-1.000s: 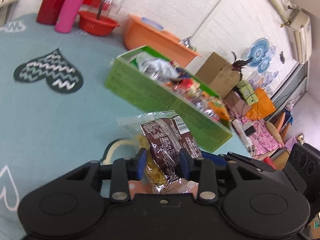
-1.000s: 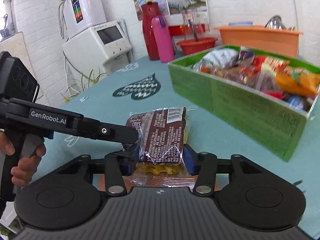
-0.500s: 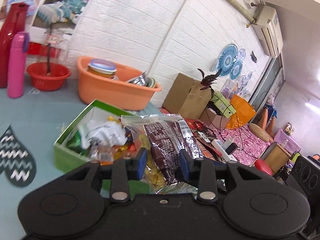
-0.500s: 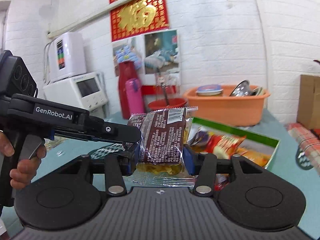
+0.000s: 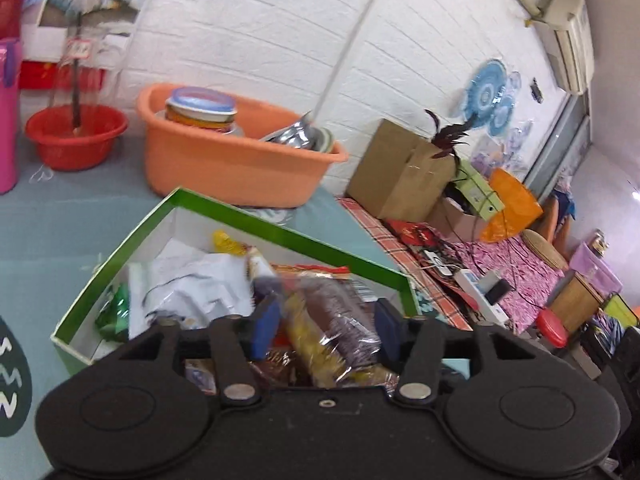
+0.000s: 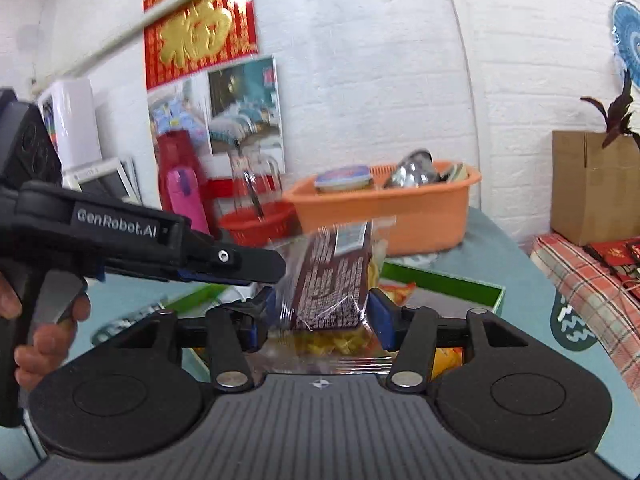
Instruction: Organize snacks
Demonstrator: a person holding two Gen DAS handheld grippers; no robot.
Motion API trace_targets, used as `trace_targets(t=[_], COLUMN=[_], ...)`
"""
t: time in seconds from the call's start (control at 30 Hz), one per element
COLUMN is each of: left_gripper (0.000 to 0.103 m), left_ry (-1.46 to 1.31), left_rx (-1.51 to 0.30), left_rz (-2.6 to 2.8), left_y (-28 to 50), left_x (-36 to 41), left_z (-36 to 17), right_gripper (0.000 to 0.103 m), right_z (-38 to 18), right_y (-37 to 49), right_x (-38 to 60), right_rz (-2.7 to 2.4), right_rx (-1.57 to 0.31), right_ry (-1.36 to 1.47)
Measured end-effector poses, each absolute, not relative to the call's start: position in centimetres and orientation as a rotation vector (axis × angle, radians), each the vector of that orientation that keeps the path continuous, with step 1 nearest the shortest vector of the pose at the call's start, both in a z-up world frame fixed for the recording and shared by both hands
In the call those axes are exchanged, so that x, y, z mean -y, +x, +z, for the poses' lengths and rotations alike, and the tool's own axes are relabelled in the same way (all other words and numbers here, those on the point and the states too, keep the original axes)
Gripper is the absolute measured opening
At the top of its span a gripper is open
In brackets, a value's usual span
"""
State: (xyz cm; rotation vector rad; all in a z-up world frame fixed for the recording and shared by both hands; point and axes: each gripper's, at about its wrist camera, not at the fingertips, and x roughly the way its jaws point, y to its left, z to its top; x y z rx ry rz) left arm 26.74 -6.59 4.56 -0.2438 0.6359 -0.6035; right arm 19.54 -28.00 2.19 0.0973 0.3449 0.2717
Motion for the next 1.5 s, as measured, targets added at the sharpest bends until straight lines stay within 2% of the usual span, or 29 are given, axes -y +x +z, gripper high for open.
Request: trace_targets(t=[0.07, 0.1, 0.13, 0.2, 0.23, 0.43, 0.53, 0.57, 0.6, 0.67, 0.7, 0.73, 0.83, 1.1, 1.33, 1.5], left_gripper=[0.089, 0.084, 0.079, 0.069, 0.072, 0.073, 0.076, 0.079, 0.099, 0.103, 0.103, 0.103, 0.103, 0.103, 0.103, 0.103], left_ry=[-0.241, -0.233, -0.218, -0.179, -0.162, -0.225, -0.226, -0.228, -0.230, -0.235, -0.242, -0.243, -0.231, -0.144, -0.092, -0.084], left_rx=[-0.644, -0.647, -0.652, -0.660, -0.654, -0.671, -0.663, -0.656, -0.648, -0.626, -0.606, -0.587, -0.512, -0.449, -0.438, -0.490], left_rz=[-0.613, -0.619, -0.627, -0.628, -0.613, -0.562, -0.555, -0.562, -0.569, -0.585, -0.587, -0.567, -0.540, -0.451, -0.381, -0.336], left_y=[26.8, 26.9, 27.1, 27.5, 27.7, 29.9, 30.0, 29.6, 29.2, 28.0, 27.1, 26.3, 23.4, 14.5, 7.9, 6.6], left_x=[6.3, 6.4, 6.7, 7.5, 7.7, 7.2, 7.2, 7.1, 6.9, 6.6, 6.4, 6.2, 5.6, 4.7, 5.0, 5.4], left_z=[4.1, 4.0, 3.8, 3.5, 3.3, 1.9, 1.8, 1.9, 2.1, 2.7, 3.2, 3.8, 5.8, 9.5, 8.9, 6.7], right_gripper=[0.093, 0.088, 0.070, 0.053, 0.048, 0.040, 0.039, 0.039, 0.044, 0.059, 0.089, 0.103, 0.103, 0.103, 0.103, 0.103], right_z=[1.8, 1.7, 1.7, 1.3, 1.2, 0.6, 0.1, 0.1, 0.2, 0.6, 0.9, 1.3, 2.9, 6.1, 6.0, 4.2], right_y=[18.8, 18.7, 18.8, 19.7, 20.0, 22.3, 23.1, 23.0, 22.8, 21.9, 21.3, 20.6, 18.1, 11.2, 6.5, 5.7], right_x=[28.4, 28.7, 28.7, 28.4, 28.2, 27.2, 26.6, 26.6, 26.6, 26.9, 27.0, 27.2, 27.3, 28.0, 28.4, 28.5], right_rz=[0.254, 0.258, 0.265, 0.284, 0.285, 0.284, 0.275, 0.273, 0.274, 0.287, 0.288, 0.277, 0.249, 0.241, 0.221, 0.191], right_rx=[-0.308, -0.307, -0.319, -0.346, -0.349, -0.374, -0.387, -0.385, -0.383, -0.381, -0.374, -0.358, -0.314, -0.293, -0.304, -0.365], right_ry=[0.089, 0.090, 0.092, 0.083, 0.071, 0.030, 0.009, 0.002, 0.000, 0.004, 0.011, 0.019, 0.001, 0.001, 0.005, -0.005])
